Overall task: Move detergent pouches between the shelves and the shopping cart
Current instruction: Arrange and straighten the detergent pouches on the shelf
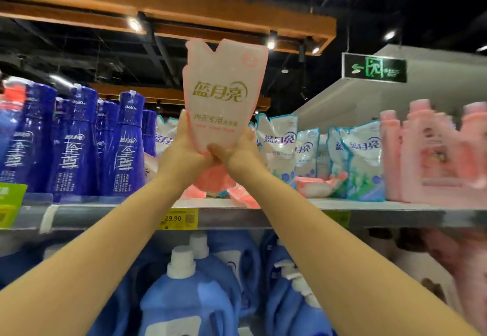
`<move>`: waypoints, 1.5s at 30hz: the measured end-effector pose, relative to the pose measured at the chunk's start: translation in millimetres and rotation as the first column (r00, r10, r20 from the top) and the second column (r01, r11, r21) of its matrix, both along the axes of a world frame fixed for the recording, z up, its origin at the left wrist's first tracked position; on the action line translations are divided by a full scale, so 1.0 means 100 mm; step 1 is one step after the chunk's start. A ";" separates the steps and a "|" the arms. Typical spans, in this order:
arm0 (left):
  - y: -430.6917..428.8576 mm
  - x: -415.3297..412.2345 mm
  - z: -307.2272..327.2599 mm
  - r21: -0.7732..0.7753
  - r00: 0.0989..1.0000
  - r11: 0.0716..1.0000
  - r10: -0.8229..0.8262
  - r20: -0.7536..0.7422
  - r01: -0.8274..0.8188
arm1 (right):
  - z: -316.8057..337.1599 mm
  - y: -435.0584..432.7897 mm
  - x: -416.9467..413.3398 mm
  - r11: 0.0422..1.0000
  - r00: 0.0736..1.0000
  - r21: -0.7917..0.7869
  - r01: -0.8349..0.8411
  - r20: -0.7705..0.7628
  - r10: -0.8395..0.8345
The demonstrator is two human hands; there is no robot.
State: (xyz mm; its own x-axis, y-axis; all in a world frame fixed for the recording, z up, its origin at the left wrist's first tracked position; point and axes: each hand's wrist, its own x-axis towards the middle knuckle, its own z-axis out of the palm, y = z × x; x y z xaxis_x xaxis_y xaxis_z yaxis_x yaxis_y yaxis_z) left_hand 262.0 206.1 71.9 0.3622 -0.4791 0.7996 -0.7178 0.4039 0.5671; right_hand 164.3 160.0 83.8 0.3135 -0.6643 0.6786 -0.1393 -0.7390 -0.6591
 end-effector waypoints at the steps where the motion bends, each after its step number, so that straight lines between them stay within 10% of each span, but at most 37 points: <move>1: 0.06 -0.12 -0.03 -0.006 1.000 1.000 -0.007 0.011 0.007 | -0.03 0.08 -0.11 1.000 1.000 -0.018 0.009 0.003 -0.009; 17: 0.61 -3.60 -0.84 0.131 0.838 0.834 -0.545 0.042 0.536 | -0.88 1.30 -3.82 0.817 0.833 0.208 0.538 0.020 -0.553; 27: 0.82 -6.62 -2.67 0.290 0.397 0.325 -0.885 -0.242 0.900 | -2.55 1.94 -6.49 0.311 0.395 0.453 0.835 -0.100 -0.913; 34: 0.98 -8.19 -3.93 0.587 0.159 -0.095 -0.917 -0.366 0.804 | -3.88 2.31 -7.85 -0.118 0.092 0.692 0.712 -0.258 -0.962; 38: 1.17 -8.56 -4.63 0.789 0.181 -0.198 -0.914 -0.363 0.581 | -4.68 2.50 -8.16 -0.253 0.018 0.812 0.526 -0.308 -0.951; 45: 1.26 -8.75 -5.84 0.885 0.256 -0.412 -0.851 -0.459 0.217 | -6.02 2.61 -8.32 -0.372 0.091 0.898 0.234 -0.401 -0.912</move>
State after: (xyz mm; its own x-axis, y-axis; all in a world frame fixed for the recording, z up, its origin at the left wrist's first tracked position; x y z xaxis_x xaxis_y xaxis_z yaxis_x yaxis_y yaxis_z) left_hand -613.1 331.8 -511.8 -0.7648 -0.3714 -0.5265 -0.6300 0.2594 0.7320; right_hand -667.2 420.9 -518.5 -0.7836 -0.1579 -0.6008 0.4526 0.5173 -0.7263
